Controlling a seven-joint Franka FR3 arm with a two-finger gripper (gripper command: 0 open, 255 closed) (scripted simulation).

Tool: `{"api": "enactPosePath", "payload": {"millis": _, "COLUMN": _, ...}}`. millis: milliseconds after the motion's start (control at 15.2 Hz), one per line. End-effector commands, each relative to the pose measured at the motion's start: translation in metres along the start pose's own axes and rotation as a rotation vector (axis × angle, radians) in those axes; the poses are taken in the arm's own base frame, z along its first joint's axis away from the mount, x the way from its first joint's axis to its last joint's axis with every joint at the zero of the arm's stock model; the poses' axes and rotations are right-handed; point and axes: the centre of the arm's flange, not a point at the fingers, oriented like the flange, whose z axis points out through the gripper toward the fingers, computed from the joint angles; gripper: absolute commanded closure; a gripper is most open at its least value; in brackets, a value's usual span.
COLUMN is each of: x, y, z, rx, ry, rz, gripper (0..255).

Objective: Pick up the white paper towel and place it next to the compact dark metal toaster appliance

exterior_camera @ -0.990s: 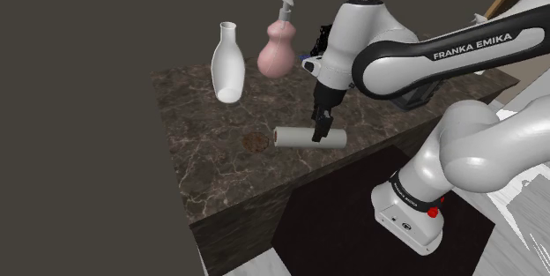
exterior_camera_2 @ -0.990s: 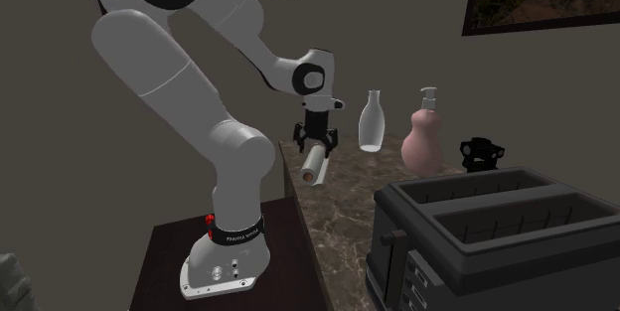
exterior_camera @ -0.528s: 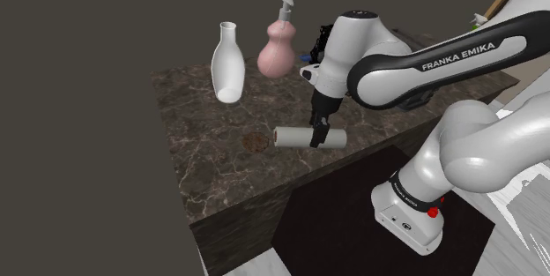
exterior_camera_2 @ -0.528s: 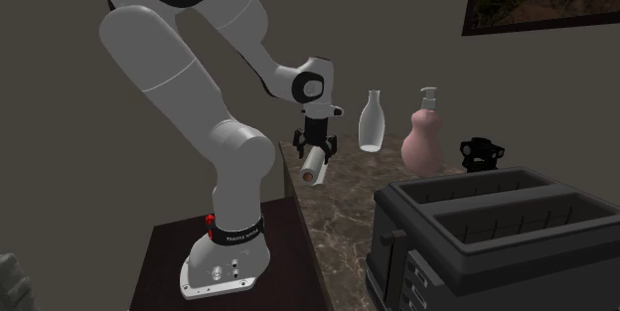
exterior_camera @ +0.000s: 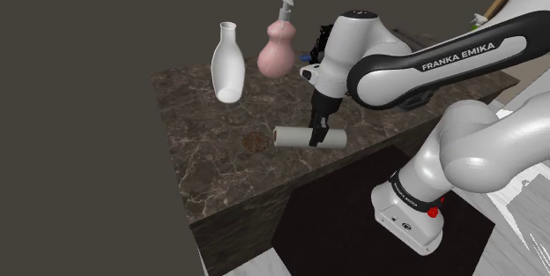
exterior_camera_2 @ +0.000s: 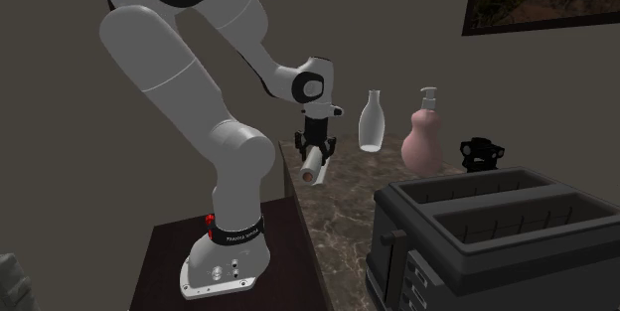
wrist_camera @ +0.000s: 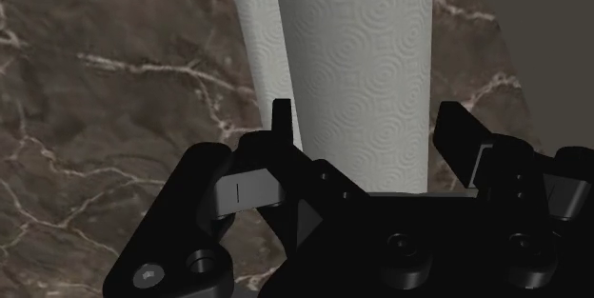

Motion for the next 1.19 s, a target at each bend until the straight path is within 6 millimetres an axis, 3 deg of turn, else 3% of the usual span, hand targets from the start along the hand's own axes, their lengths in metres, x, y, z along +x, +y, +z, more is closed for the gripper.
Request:
{"api": "enactPosePath", "payload": {"millis": 0, "x": 0.0, "y": 0.0, "z": 0.001, "rx": 0.001, "ry": -0.001, "rz": 0.001, "gripper": 255}}
{"api": "enactPosePath", "payload": {"millis": 330, "x": 0.0, "y": 0.0, "z": 0.001, "rx": 0.001, "ry": -0.001, "rz": 0.001, "gripper": 255}}
{"api": "enactPosePath", "payload": {"millis": 1122, "x": 0.0, "y": -0.004, "z": -0.063, "rx": 0.001, "ry": -0.001, "rz": 0.001, "gripper": 255}}
